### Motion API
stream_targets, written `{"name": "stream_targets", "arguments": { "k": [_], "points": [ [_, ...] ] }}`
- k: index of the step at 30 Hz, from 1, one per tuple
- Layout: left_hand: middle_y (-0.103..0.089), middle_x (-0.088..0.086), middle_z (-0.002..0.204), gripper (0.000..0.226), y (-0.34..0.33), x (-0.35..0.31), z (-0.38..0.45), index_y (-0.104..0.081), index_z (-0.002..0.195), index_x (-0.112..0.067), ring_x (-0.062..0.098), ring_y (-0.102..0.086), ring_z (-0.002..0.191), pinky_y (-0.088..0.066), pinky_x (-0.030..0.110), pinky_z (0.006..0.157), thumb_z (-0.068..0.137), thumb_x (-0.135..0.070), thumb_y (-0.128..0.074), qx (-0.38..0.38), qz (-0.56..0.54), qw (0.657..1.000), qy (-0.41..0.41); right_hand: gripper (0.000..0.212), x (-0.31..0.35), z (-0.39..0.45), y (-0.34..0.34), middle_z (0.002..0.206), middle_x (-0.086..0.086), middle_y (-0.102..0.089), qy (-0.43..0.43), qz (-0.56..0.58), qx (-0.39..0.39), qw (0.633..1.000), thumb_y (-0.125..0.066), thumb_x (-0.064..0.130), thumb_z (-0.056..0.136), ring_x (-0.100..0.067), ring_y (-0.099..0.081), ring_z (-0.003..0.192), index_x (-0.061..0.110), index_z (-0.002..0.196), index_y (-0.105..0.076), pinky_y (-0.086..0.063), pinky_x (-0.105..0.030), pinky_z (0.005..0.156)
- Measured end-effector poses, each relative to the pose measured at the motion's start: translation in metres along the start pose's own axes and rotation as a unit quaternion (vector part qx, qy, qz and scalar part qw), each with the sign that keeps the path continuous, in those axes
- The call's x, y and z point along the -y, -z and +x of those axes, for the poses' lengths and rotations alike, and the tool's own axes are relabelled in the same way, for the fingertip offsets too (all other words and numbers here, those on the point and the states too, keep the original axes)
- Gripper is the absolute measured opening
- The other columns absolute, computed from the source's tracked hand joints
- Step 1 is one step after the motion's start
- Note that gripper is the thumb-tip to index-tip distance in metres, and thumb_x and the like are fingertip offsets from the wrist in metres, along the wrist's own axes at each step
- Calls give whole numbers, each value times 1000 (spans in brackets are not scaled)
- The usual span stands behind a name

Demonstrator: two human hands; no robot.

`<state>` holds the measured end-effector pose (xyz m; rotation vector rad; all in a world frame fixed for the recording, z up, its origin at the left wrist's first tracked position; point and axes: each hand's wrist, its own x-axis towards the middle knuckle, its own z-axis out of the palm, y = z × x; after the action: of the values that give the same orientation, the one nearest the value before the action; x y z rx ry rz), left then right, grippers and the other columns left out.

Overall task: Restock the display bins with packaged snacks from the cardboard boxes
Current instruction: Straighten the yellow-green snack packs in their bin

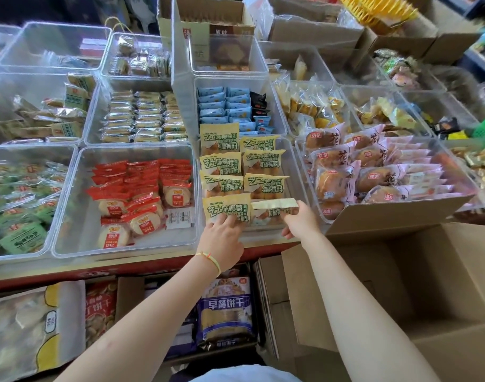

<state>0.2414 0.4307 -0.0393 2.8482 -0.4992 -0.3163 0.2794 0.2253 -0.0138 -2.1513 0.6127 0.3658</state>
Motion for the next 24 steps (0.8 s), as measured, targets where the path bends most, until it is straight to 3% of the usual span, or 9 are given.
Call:
{"name": "stream_targets", "arguments": {
  "k": [5,11,14,17,20,24],
  "points": [
    [-50,3,130,47,-13,-2,5,-55,135,-27,28,-43,121,-41,41,96,89,-21,-50,-46,15,999,15,46,0,-5,5,117,-1,-58,6,5,11,1000,-46,4,99,-13,-63,48,17,144,-43,-50,-22,44],
    [-59,5,113,29,-8,-25,2,-66,114,-18,28,-54,109,-46,40,89,92,-26,-48,-66,1,995,81,29,-7,-21,19,120,5,-56,78,6,-38,996,-47,12,100,-19,-66,59,22,127,-51,-57,-32,53],
    [-67,3,99,28,0,-49,0,-68,104,-15,25,-63,88,-52,34,72,96,-26,-43,-92,-51,987,122,17,-15,-26,44,105,2,-66,148,0,-27,989,-46,15,101,-15,-64,59,21,109,-60,-53,-25,52],
    [-69,4,95,27,4,-91,0,-68,99,-14,24,-63,85,-53,32,69,96,-25,-43,-117,-66,981,142,23,-33,-28,79,88,1,-70,197,12,-10,980,-45,12,101,-11,-63,55,19,98,-67,-50,-16,50],
    [-69,5,97,26,1,-146,-2,-69,102,-15,25,-63,89,-51,32,71,95,-24,-46,-136,-77,974,166,25,-62,-27,119,83,-1,-71,214,30,28,976,-45,9,98,-12,-63,54,18,95,-68,-55,-23,54],
    [-71,3,93,25,-5,-220,-11,-71,95,-16,25,-66,87,-48,29,67,93,-27,-48,-107,-85,971,195,24,-103,-32,168,78,-7,-72,206,38,102,973,-46,6,92,-15,-64,53,14,90,-69,-59,-31,58]
  ]
}}
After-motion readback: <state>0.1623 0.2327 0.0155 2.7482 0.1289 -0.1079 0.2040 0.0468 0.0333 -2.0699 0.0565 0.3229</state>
